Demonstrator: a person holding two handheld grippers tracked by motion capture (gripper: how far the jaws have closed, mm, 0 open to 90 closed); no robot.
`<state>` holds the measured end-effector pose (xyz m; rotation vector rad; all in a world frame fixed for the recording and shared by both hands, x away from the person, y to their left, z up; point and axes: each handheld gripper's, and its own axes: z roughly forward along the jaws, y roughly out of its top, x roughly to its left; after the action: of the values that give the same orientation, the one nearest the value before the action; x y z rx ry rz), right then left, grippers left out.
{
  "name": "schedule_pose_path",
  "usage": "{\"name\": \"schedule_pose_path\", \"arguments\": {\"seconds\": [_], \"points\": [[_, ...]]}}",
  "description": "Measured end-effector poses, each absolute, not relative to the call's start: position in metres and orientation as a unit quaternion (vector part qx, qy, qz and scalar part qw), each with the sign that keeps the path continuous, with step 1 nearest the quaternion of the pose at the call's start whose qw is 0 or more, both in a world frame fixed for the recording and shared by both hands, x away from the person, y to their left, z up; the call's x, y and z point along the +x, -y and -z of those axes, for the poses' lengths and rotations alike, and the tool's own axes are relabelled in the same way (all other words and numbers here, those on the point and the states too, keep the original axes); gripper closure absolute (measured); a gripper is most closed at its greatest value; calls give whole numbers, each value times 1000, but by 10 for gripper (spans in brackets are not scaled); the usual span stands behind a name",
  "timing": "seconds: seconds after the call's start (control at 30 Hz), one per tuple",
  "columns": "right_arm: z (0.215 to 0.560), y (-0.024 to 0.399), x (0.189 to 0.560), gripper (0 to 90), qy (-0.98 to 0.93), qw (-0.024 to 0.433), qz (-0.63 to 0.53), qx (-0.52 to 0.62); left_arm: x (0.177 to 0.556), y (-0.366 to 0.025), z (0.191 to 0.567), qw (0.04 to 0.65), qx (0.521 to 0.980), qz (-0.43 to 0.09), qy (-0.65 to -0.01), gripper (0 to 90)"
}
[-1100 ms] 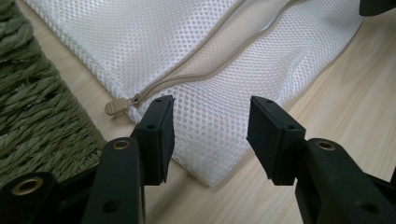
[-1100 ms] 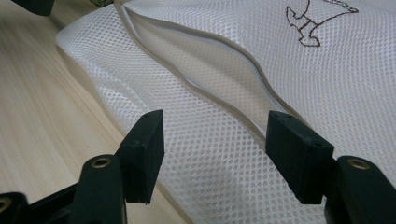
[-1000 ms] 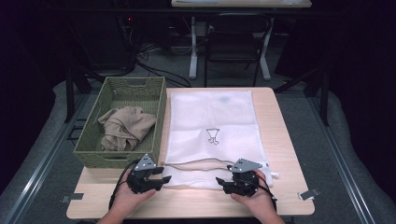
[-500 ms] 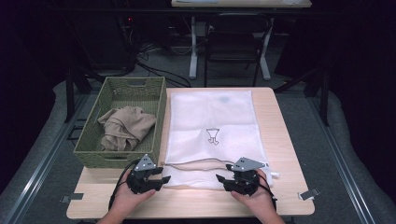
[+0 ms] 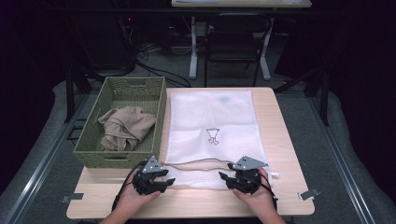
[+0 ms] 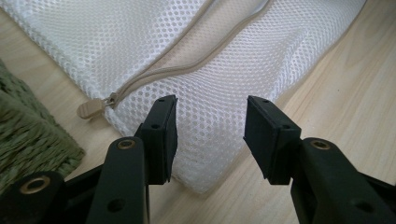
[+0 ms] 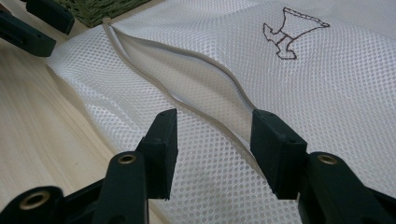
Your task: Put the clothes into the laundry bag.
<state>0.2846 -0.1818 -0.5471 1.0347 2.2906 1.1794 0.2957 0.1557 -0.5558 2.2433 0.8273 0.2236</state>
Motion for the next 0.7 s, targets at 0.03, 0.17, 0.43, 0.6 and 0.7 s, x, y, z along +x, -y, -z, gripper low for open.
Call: {"name": "schedule_pose_path", "arguments": {"seconds": [0.03, 0.17, 0.43, 0.6, 0.7], "points": [[547, 182, 285, 514, -811, 182, -418, 366, 295, -154, 557, 363, 869, -86, -325, 539], [548, 181, 285, 509, -813, 182, -416, 364, 297, -152, 559, 352, 877, -84, -317, 537], [548, 179, 285, 475, -811, 179, -421, 365, 298, -147, 565, 337, 883, -86, -316, 534], [546, 177, 285, 441, -813, 184, -420, 360, 300, -146, 567, 329, 886, -88, -316, 532], [543, 176, 285, 421, -811, 192, -420, 358, 300, -146, 569, 319, 888, -93, -317, 531]]}}
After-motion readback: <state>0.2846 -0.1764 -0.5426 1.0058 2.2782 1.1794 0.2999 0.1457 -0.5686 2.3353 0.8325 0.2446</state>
